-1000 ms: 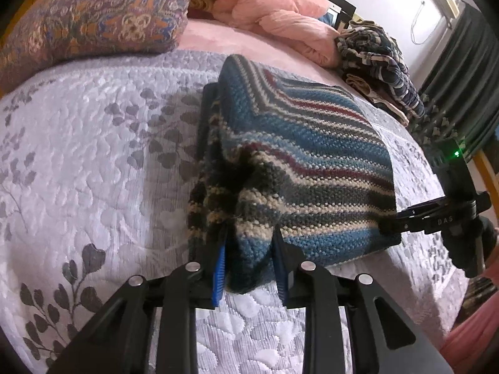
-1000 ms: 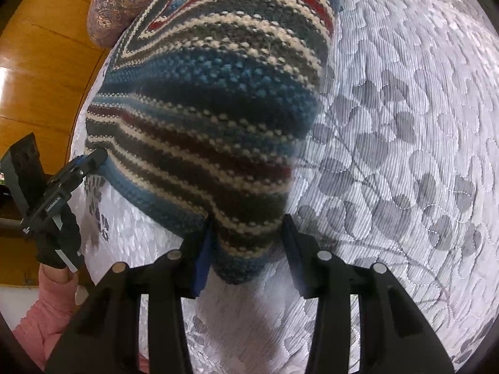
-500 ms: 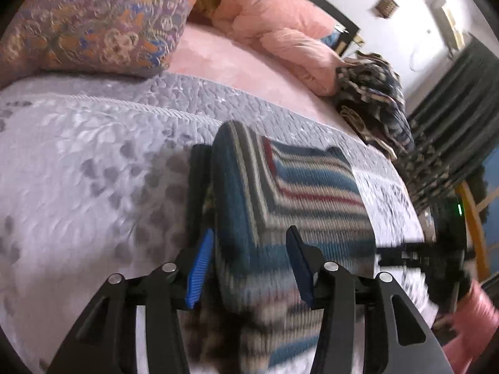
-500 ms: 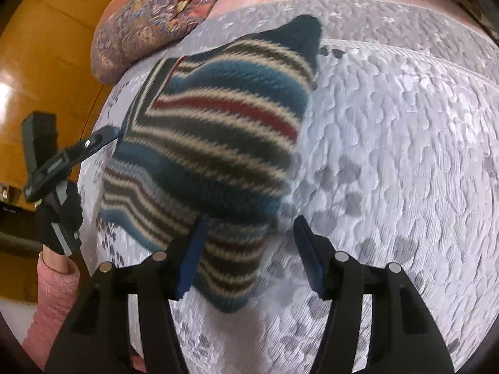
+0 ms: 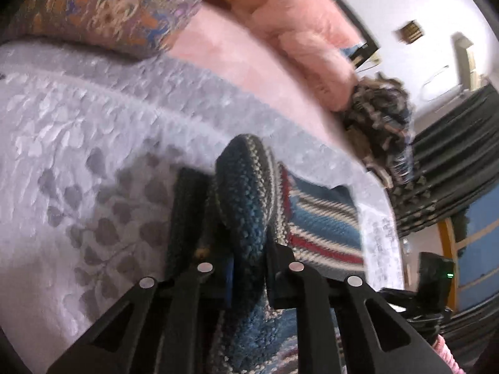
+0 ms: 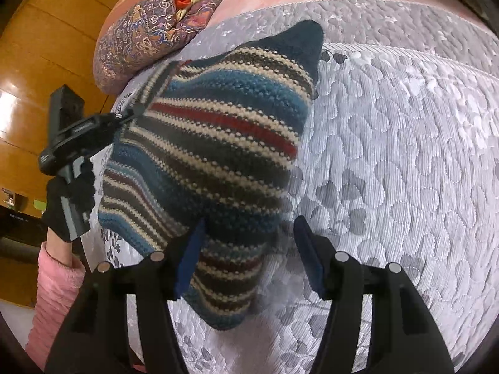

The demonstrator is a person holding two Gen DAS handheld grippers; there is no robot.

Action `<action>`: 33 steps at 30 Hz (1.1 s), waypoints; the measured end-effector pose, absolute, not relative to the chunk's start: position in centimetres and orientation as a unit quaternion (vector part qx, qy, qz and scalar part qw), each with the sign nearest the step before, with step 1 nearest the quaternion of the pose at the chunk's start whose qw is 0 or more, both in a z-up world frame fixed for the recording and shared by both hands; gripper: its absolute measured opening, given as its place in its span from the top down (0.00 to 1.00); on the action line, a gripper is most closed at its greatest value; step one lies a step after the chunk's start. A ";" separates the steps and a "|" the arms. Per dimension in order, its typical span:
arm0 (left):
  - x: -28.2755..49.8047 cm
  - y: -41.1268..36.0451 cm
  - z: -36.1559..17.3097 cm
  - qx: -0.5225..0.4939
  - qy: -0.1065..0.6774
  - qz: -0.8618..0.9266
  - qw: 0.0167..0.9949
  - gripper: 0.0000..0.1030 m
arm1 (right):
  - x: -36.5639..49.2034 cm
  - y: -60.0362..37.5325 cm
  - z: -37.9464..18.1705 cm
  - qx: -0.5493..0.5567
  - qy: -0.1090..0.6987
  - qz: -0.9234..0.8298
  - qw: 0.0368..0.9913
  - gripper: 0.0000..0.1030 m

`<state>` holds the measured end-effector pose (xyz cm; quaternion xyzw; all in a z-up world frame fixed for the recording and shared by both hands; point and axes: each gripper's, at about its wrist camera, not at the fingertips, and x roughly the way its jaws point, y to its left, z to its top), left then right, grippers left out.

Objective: Fold small clothes

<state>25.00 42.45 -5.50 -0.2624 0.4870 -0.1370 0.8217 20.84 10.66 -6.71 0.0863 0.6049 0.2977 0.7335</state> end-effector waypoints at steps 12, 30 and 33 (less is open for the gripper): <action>24.2 43.2 -7.3 -0.265 0.495 -0.143 0.815 0.71 | 21.2 11.8 -7.0 0.077 0.608 0.300 0.731 0.43; 22.1 41.6 -8.3 -0.206 0.524 -0.159 0.811 0.22 | 22.0 10.9 -7.2 0.127 0.605 0.314 0.721 0.28; 22.2 41.7 -9.1 -0.217 0.523 -0.172 0.806 0.18 | 22.4 10.9 -8.1 0.151 0.610 0.323 0.708 0.26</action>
